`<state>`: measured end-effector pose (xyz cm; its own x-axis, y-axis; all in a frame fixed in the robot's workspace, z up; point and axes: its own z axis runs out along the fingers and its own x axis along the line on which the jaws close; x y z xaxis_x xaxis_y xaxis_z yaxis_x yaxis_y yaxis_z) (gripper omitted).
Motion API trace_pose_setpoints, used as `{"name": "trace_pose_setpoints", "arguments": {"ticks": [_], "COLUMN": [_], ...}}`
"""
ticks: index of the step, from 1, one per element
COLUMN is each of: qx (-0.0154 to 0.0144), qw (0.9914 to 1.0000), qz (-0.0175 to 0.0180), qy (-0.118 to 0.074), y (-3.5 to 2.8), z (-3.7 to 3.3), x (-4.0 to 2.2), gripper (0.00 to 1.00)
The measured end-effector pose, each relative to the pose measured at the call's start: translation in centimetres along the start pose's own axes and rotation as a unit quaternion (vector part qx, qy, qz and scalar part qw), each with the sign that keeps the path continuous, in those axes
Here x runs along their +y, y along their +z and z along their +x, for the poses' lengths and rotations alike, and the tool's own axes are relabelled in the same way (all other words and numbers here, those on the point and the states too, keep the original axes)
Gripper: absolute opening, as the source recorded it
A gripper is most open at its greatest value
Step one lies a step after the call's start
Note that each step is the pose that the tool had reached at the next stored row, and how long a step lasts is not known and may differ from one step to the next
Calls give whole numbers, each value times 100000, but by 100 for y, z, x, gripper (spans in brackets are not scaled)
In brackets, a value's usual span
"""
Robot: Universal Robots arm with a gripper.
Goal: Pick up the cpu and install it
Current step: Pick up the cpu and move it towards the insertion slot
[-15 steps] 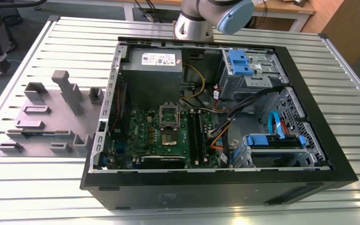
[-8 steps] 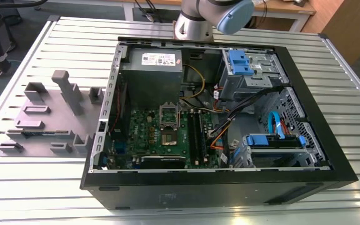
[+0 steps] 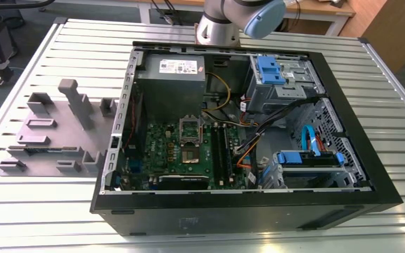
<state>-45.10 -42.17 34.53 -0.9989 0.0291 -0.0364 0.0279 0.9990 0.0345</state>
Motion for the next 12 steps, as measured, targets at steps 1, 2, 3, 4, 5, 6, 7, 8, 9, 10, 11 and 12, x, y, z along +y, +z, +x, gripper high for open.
{"name": "trace_pose_setpoints", "arguments": {"ticks": [1, 2, 3, 4, 5, 6, 7, 8, 9, 10, 11, 12], "qx": [2, 6, 5, 4, -1, -3, -3, 0, 4, 8, 9, 8], "qw": [100000, 100000, 100000, 100000, 100000, 100000, 100000, 100000, 100000, 100000, 100000, 100000], "qz": [0, -1, 1, -2, -3, -5, -3, -2, 0, 4, 5, 4], "qy": [1, -1, -3, -2, 0, 4, 4, 2, 1, -2, -3, -1], "y": [0, 0, 0, 0, 1, 1, 1, 1, 1, -2, -7, -13], "z": [-3, -6, -10, -14, -17, -20, -22, -23, -24, -25, -25, -25], "x": [0, 0, 0, 1, 1, 1, 2, 2, 1, 1, 2, 2], "gripper": [47, 47, 47, 47, 47, 47, 47, 47, 47, 47, 47, 47]}}
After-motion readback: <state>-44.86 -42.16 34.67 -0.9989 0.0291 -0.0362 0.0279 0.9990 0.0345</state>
